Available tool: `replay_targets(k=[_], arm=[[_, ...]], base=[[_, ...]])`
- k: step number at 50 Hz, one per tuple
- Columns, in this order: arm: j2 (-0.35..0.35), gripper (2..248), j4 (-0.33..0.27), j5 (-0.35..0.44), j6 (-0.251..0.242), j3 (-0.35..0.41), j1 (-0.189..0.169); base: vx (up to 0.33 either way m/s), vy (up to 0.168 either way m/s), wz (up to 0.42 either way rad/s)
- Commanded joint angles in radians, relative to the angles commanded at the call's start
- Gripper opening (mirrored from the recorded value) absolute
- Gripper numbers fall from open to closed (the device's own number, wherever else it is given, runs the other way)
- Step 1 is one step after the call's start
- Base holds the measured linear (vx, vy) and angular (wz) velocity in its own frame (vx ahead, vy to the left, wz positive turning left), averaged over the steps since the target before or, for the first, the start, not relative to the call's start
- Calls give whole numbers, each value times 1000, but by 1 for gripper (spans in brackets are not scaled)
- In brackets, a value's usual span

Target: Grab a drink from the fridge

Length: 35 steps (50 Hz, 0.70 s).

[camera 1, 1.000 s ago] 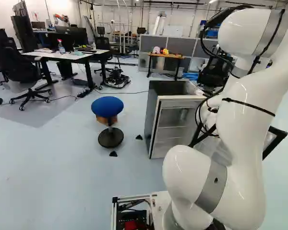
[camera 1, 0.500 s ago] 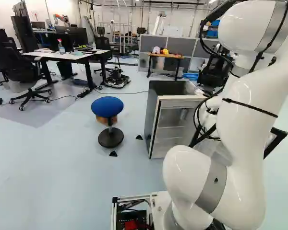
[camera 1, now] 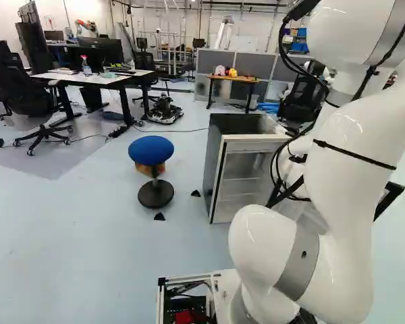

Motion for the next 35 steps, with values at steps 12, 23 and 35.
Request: replay_targets(k=[12,23,35], arm=[[76,93,-50,-10,0,56,3],[150,93,-98,-21,0,107,5],[233,93,-150,-37,0,162,8]], base=[[0,0,0],[0,0,0],[0,0,0]])
